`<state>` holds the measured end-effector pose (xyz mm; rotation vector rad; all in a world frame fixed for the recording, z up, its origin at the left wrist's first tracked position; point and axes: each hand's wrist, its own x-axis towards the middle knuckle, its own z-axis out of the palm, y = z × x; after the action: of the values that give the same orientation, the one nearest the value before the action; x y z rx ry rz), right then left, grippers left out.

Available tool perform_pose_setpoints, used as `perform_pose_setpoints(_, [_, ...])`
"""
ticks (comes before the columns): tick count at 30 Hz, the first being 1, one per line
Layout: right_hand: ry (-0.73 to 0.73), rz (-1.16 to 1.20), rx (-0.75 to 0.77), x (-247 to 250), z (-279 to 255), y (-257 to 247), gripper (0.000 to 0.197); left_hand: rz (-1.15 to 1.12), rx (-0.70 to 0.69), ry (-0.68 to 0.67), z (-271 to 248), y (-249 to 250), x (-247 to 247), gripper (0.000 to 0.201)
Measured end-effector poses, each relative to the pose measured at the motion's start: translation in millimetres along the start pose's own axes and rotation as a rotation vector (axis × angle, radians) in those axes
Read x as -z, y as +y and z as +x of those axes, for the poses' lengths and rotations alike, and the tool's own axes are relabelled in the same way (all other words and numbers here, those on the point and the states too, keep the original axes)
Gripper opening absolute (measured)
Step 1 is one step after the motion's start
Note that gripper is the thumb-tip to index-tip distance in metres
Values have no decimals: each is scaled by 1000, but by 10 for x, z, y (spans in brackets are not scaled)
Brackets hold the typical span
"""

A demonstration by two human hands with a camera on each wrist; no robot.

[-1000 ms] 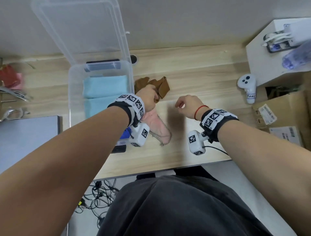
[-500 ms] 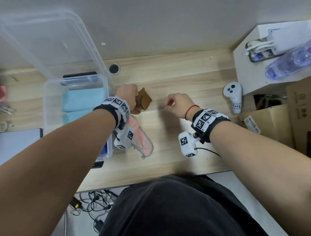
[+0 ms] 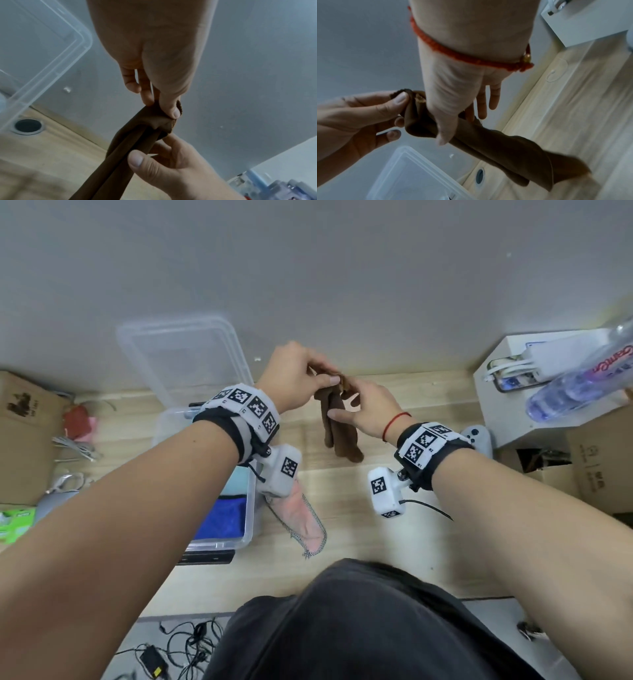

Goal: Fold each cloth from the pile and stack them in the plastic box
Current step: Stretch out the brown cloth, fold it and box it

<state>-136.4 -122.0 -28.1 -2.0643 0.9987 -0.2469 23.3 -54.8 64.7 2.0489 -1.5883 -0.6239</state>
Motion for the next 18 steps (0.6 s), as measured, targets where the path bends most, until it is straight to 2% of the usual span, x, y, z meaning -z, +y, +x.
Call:
perform_pose_setpoints(2, [25,138,10,107,-70,-108,74,-68,-28,46,-27,127,86,14])
perform_pose_setpoints(4, [47,220,18,212,-128,-225,81,-110,-60,77,-49,228,148,14])
perform_pose_setpoints(9, [179,168,168,427,-209,-431,56,-75,-142,144,-100,366,257,15])
perform_pose_setpoints(13, [229,58,130,495,-272,-491,20,-66,-164,169,-175,389,354,13])
perform_pose_setpoints(16, [250,2,141,520,-347,-512,31,-70,-144,203,-205,361,372,10])
perform_pose_setpoints(18, [200,-10,104,555,-386,-522,34,-93,-129,244,-198,340,386,6])
